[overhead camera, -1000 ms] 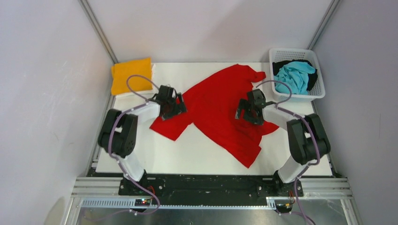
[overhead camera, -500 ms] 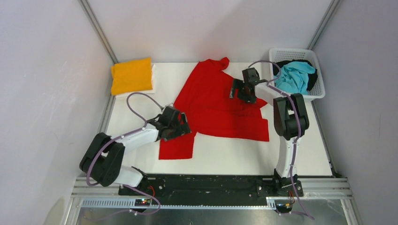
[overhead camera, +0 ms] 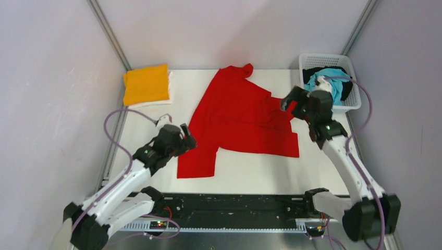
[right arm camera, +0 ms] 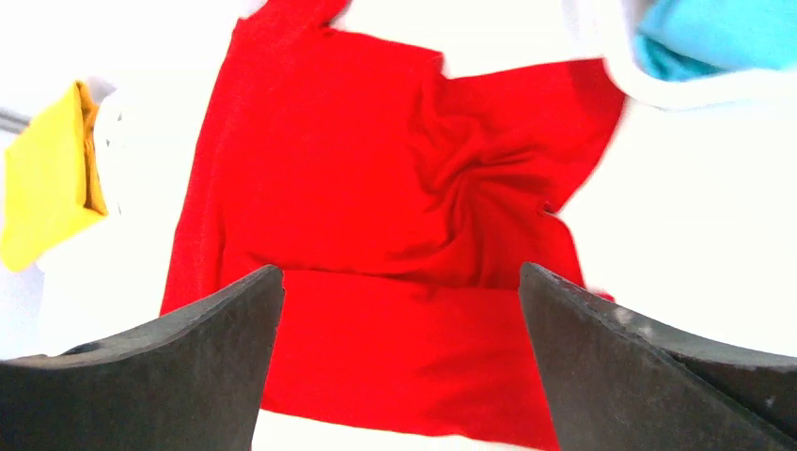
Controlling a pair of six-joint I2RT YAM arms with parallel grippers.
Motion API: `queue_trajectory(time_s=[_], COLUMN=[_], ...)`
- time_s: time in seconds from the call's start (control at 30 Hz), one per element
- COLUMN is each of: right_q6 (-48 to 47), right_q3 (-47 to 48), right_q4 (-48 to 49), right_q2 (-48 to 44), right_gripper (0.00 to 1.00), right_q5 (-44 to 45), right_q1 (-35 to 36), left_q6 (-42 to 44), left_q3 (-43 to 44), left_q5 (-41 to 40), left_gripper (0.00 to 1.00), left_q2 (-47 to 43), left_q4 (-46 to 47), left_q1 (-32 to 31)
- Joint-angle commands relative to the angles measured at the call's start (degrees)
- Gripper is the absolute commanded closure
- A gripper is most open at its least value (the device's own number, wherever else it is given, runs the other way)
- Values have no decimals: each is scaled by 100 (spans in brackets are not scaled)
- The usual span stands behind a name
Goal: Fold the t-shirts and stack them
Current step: Flatten out the tshirt
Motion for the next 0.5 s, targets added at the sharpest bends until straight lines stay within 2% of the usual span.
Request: queue_trajectory(time_s=[0.0,0.1,0.2,0.37,0.47], right_q6=[313,224,415,979,877], right_q3=[-1179,-1573,-2128,-2454,-2456], right_q4=[325,226,436,310,173], right_q2=[-866,-1612,-2204,-2724,-2619], right_gripper=[0,0,0,0,0], right_q5=[-314,-25,26,255,223], right_q1=[-383,-409,-404,-415,-417], left_q6=[-462,-709,-999,-1266,-1265], left_q3=[-768,-1289,-1576,-1706,-1633], left_q5=[-242,-151,-175,5,81], left_gripper=[2,2,2,1,11], left_q2=[-918,-1580,-1848,-1460,-1062], left_q4=[-776,-1006,-1265,-1401,-1389], left_q1=[-2,1,3,-2,-4])
